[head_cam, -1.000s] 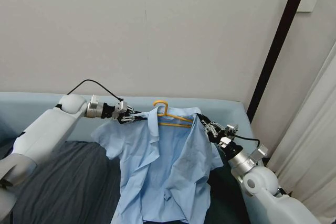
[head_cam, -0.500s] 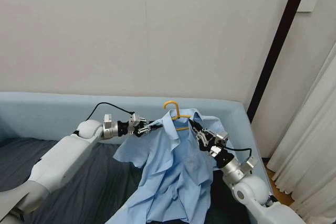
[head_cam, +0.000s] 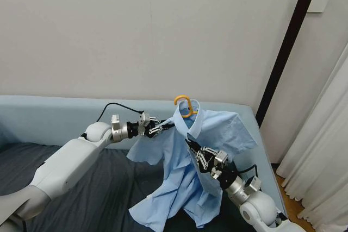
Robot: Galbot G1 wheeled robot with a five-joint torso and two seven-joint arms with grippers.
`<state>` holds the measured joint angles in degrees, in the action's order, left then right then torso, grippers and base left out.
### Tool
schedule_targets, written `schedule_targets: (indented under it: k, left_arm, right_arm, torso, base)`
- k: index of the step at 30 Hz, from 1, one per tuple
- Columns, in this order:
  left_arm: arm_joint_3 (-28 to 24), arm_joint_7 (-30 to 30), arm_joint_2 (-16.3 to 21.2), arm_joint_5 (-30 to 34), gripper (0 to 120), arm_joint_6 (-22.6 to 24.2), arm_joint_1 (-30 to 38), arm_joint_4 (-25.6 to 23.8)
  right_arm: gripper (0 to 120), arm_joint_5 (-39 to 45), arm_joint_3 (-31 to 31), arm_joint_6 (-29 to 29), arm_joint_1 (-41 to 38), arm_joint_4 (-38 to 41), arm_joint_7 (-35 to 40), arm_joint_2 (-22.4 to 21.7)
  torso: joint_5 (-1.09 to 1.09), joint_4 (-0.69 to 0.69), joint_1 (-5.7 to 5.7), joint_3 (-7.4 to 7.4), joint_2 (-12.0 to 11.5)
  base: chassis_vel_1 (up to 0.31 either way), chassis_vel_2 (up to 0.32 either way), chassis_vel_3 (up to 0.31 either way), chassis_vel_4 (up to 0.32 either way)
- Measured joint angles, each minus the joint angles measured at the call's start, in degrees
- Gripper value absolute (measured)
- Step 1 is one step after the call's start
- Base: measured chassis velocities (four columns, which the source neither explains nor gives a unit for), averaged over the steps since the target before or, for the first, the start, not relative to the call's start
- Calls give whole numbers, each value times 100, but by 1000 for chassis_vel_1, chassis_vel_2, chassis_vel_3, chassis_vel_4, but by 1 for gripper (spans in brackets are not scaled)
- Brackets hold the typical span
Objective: Pick up the clothes from the sofa and hang them on the clothes hanger.
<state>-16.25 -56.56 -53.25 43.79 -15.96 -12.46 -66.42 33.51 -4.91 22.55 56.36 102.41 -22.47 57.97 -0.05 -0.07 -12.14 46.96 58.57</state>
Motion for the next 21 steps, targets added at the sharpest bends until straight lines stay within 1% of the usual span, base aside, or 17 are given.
schedule_targets:
  k: [3, 5, 6, 7, 10, 13, 15, 19, 20, 21]
  left_arm:
    - [-6, 69, 48, -9, 8, -4, 54, -10]
    - [-32, 122, 99, 5, 8, -12, 167, 26]
    - [-58, 140, 119, 39, 8, -13, 234, 46]
    - [-77, 147, 129, 65, 8, -14, 273, 54]
    - [-126, 162, 146, 120, 8, -16, 352, 57]
    - [-195, 174, 161, 194, 8, -17, 454, 49]
    - [-215, 175, 175, 212, 8, -17, 480, 42]
    - [-298, 133, 272, 299, 8, -16, 606, 23]
    - [-298, 133, 272, 299, 8, -16, 606, 23]
    - [-312, 78, 292, 310, 8, -12, 643, 24]
  right_arm:
    - [0, 44, -17, 40, 79, 75, -42, -69]
    - [0, 18, -50, 59, 183, 112, -264, -136]
    - [3, -65, -52, 63, 220, 112, -342, -157]
    - [1, -144, -51, 71, 244, 109, -369, -166]
    - [0, -285, -22, 92, 294, 67, -426, -171]
    - [0, -563, 19, 169, 355, 15, -327, -163]
    - [2, -626, 21, 189, 367, 4, -281, -164]
    - [20, -862, -7, 356, 402, -64, -140, -252]
    - [20, -862, -7, 356, 402, -64, -140, -252]
    - [23, -878, -14, 376, 407, -46, -43, -281]
  torso:
    - [0, -1, 0, 0, 0]
    - [1, -1, 0, 0, 0]
    - [1, 0, 0, 0, 0]
    - [1, -1, 0, 0, 0]
    - [1, -1, 0, 0, 0]
    - [1, -1, 0, 1, 0]
    - [1, -1, 0, 1, 0]
    - [1, 0, 0, 1, 0]
    - [1, 0, 0, 1, 0]
    - [0, -1, 0, 1, 0]
  base:
    - [0, 0, 0, 0]
    - [0, 0, 0, 0]
    - [0, 0, 0, 0]
    - [0, 0, 0, 0]
    - [0, 0, 0, 0]
    - [0, 0, 0, 0]
    - [0, 0, 0, 0]
    - [0, 0, 0, 0]
    - [0, 0, 0, 0]
    - [0, 0, 0, 0]
